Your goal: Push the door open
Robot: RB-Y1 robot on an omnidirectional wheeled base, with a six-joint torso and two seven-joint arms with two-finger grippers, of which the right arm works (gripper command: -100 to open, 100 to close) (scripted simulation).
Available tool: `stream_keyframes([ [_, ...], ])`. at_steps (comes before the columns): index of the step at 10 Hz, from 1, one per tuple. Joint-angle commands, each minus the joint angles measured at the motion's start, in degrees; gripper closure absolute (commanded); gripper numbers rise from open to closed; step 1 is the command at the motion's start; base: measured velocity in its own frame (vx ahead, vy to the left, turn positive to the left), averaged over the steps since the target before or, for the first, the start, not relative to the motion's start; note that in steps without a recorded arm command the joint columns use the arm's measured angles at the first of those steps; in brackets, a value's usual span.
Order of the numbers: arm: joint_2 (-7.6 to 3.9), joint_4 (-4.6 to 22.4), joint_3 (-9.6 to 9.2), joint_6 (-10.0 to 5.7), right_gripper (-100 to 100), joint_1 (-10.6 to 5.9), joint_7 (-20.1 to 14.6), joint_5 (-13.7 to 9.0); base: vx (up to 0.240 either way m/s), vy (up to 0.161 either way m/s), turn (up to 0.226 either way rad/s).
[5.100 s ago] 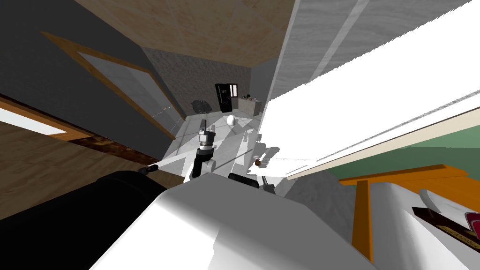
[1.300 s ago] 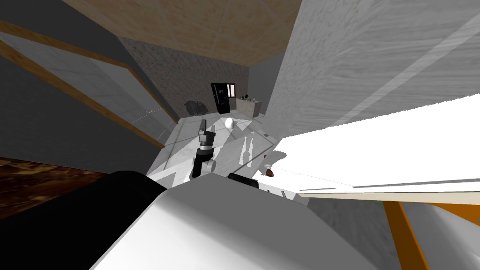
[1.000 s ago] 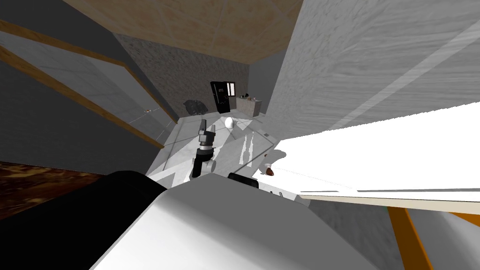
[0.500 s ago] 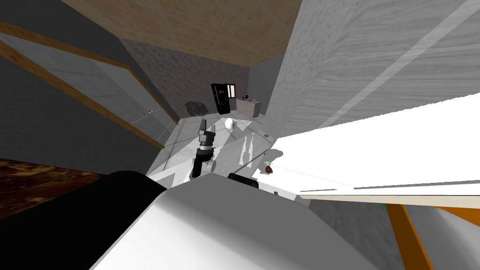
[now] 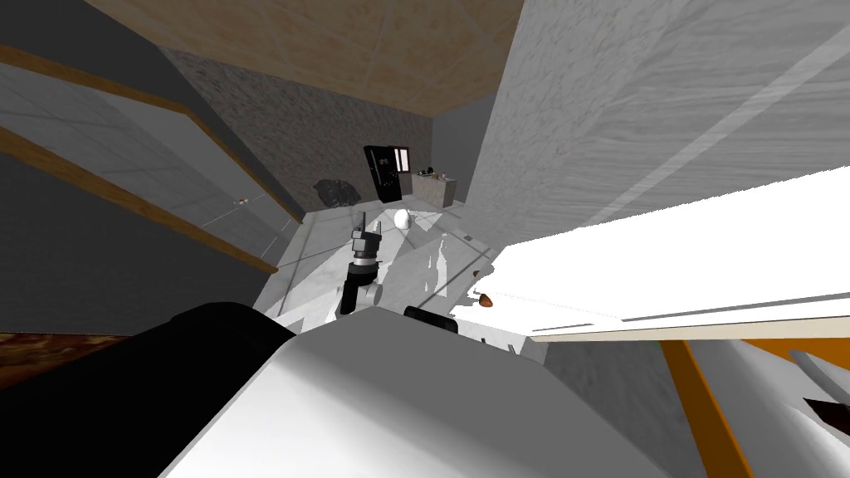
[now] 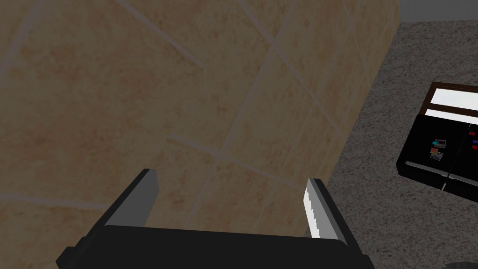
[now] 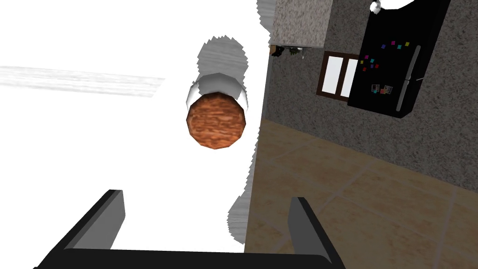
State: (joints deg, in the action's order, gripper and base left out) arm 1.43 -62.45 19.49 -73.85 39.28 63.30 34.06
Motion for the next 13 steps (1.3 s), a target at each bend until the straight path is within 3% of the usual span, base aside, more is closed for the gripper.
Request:
stream_keyframes([
  [1,0.00,0.0,0.00,0.00,-100,0.00,0.0,0.0,-0.002,0.054,-0.022],
  [2,-1.69,-0.2,0.13,0.61,-100,-0.34,-0.2,-0.2,0.074,0.032,0.030],
  [4,-3.06,-0.4,0.34,1.60,-100,-0.97,-0.4,-0.4,0.213,0.014,0.024],
  [5,-3.13,-0.6,0.42,2.04,-100,-1.24,-0.5,-0.5,0.230,0.016,0.017],
  [7,-1.75,-0.9,0.65,3.15,-100,-1.95,-0.8,-0.8,0.230,0.053,0.052],
  [8,-2.22,-0.8,0.58,2.74,-100,-1.68,-0.7,-0.7,0.105,0.032,0.006],
  [9,-2.22,-0.8,0.58,2.74,100,-1.68,-0.7,-0.7,-0.011,-0.004,-0.006],
  [13,-2.22,-0.8,0.58,2.74,100,-1.68,-0.7,-0.7,-0.029,-0.008,0.000],
])
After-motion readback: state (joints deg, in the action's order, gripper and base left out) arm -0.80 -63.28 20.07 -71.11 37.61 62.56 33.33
